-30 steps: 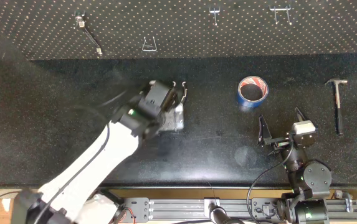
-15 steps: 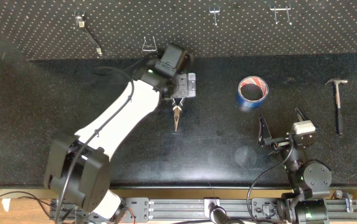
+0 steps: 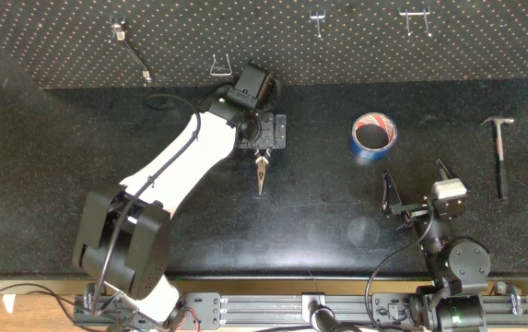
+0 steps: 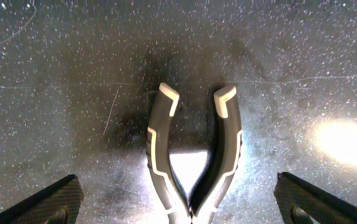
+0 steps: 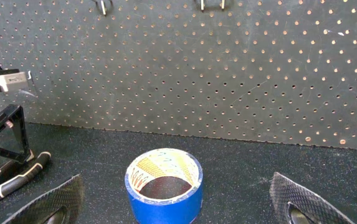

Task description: Place Tools Onto Pegboard

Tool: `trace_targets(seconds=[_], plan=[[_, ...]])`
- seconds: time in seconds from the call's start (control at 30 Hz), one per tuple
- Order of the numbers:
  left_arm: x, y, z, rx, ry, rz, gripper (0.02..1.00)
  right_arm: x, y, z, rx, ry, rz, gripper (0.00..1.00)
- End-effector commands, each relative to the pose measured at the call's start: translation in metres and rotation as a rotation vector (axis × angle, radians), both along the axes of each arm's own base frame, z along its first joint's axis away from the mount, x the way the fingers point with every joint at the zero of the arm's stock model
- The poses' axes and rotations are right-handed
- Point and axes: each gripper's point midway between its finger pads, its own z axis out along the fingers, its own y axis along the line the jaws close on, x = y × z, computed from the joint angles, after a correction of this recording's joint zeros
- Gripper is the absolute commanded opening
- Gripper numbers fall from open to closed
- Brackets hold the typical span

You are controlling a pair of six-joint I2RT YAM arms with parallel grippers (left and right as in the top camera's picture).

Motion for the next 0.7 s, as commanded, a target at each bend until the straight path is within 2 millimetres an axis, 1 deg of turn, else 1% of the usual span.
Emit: trace_targets(seconds=[0.03, 0.1, 0.27, 0.37, 0.47, 0.57, 0.7], plan=[[0.006, -0.003, 0.002, 0.002, -0.013, -0.033, 0.996, -0.001, 0.002, -0.001, 0.007, 0.003, 0.008, 0.976], [0.007, -0.003, 0.002, 0.001, -0.015, -0.033, 0.993, -0.001, 0.002, -0.002, 0.008, 0.004, 0.008, 0.976], [0.017, -0.008, 0.005, -0.017, -0.061, -0.032, 0.996, -0.001, 0.002, -0.002, 0.007, 0.004, 0.008, 0.976], [0.016, -0.008, -0.004, -0.011, -0.037, -0.033, 0.996, -0.001, 0.002, -0.002, 0.007, 0.004, 0.008, 0.976], [0.014, -0.010, -0.009, -0.019, -0.020, -0.037, 0.996, -0.001, 0.002, -0.002, 0.007, 0.003, 0.008, 0.976], [0.009, -0.008, -0.016, -0.005, 0.012, -0.038, 0.996, -0.001, 0.002, -0.002, 0.007, 0.003, 0.008, 0.976], [0.008, -0.008, -0.019, -0.004, 0.020, -0.039, 0.996, -0.001, 0.002, -0.002, 0.007, 0.003, 0.008, 0.976]])
